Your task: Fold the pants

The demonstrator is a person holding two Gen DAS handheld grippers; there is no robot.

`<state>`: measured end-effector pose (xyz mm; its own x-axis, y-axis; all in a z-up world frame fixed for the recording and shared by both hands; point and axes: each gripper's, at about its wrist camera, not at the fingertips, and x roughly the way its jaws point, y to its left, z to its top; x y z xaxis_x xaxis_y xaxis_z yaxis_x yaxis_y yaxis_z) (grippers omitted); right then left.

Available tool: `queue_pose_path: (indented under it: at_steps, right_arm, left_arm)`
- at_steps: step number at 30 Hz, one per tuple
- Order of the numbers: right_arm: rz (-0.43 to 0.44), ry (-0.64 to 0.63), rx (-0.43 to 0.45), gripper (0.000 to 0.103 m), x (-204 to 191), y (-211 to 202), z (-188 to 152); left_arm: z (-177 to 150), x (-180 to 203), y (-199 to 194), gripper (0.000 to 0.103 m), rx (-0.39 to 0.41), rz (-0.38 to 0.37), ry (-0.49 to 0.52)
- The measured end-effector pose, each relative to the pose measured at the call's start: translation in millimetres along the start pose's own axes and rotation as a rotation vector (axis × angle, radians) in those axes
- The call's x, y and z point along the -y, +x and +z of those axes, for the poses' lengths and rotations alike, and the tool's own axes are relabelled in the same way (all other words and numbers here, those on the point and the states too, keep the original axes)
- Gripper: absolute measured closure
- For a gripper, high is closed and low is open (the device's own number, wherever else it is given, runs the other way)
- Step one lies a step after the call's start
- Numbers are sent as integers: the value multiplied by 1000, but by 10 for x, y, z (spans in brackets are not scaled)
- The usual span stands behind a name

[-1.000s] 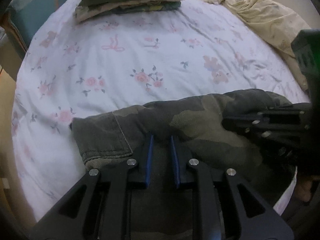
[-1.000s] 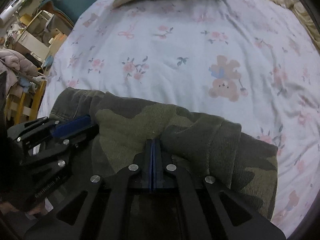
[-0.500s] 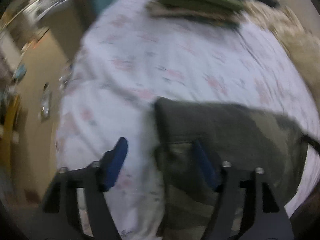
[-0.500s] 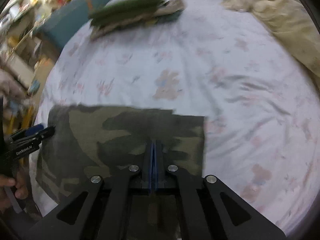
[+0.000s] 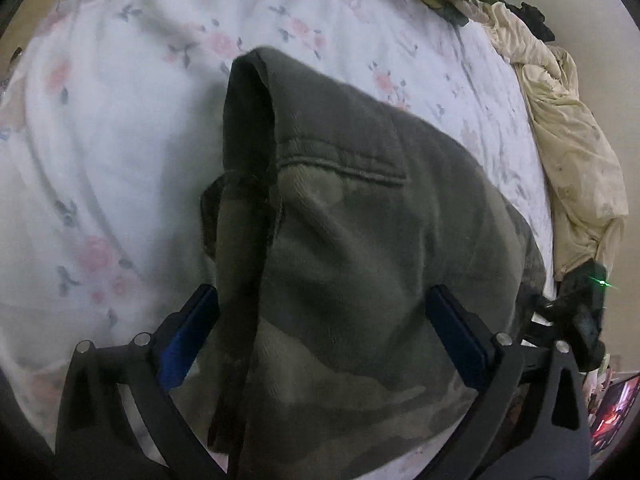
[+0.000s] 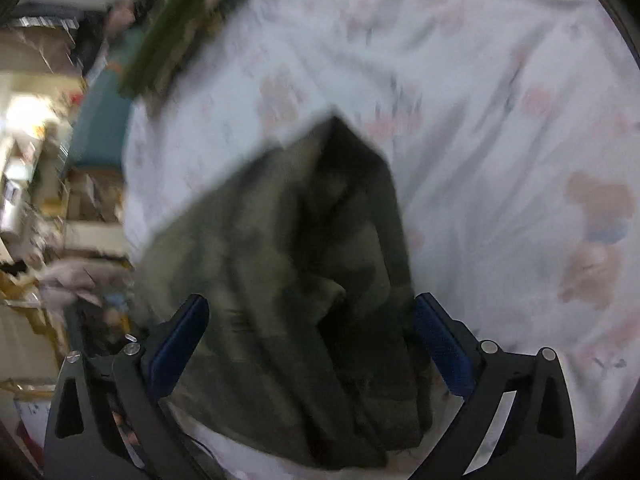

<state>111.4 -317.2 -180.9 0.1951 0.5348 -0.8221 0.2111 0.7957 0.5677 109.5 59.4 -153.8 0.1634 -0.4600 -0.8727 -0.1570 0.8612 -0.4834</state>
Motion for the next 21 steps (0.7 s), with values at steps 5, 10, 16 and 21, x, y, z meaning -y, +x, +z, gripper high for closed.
queue_pose_path:
  at_steps: [5,10,16,21]
  right_arm:
    - [75,-53,-36,9,-97,66,-95]
    - [-3,-270,-2,43,-566,-7,-338]
    - [104,-281,128,73,-785,-597,-360]
    - [149,-316,210,73,-1167,-883,49]
  left_arm:
    - [-6,144,31,27,-8,-55,74]
    - [-9,248,-157,61,7,-50,118]
    - [-8,484,-843,63,116,-110,138]
    - [419,805,-1296,63,206,-116,155]
